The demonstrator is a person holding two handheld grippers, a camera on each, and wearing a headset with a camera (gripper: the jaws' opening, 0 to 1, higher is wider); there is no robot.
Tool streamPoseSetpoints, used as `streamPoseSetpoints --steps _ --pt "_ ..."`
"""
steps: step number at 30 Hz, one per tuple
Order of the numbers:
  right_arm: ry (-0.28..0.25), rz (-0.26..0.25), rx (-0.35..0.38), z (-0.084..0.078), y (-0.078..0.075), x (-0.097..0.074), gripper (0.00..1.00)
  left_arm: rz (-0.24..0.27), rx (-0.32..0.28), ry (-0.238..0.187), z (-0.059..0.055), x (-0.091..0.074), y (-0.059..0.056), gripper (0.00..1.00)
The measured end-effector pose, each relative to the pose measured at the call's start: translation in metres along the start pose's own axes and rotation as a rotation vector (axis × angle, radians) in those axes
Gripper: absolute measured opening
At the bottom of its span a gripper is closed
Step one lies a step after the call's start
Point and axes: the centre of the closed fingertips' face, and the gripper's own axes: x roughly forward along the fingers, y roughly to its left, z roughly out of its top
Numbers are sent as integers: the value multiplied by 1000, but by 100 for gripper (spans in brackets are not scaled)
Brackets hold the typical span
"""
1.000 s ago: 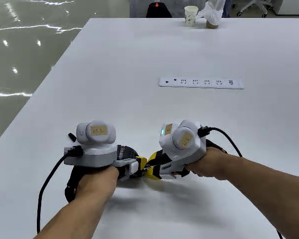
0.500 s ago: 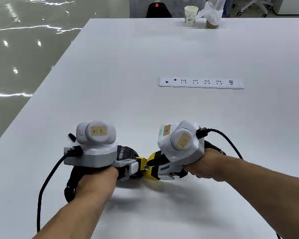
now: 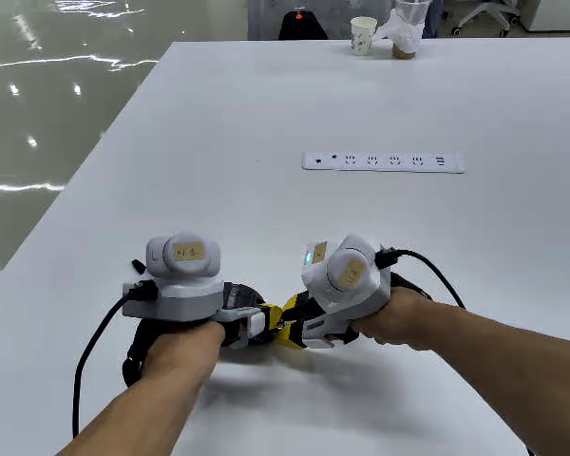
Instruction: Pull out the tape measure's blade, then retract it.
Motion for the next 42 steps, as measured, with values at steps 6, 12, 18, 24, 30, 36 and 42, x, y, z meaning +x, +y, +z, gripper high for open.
streamPoseSetpoints --steps 6,12,18,24,30,36,42 --pt "-4 -14 6 -2 -2 -6 16 0 -6 -2 0 0 1 63" --pt "0 -30 2 -5 -4 -15 18 -6 -6 6 -1 0 0 63" --pt "3 -43 11 -9 -3 -26 23 -17 2 12 -1 0 0 63" --pt "3 -52 25 -12 2 -34 29 -20 27 17 -1 -3 1 65" --pt "8 -73 41 -16 4 -42 33 -32 45 21 -3 -9 1 68" --pt "8 -100 69 -23 8 -52 38 -42 64 15 -5 -15 0 71" --pt "5 -134 113 -31 11 -63 44 -71 95 22 -11 -21 -6 73"
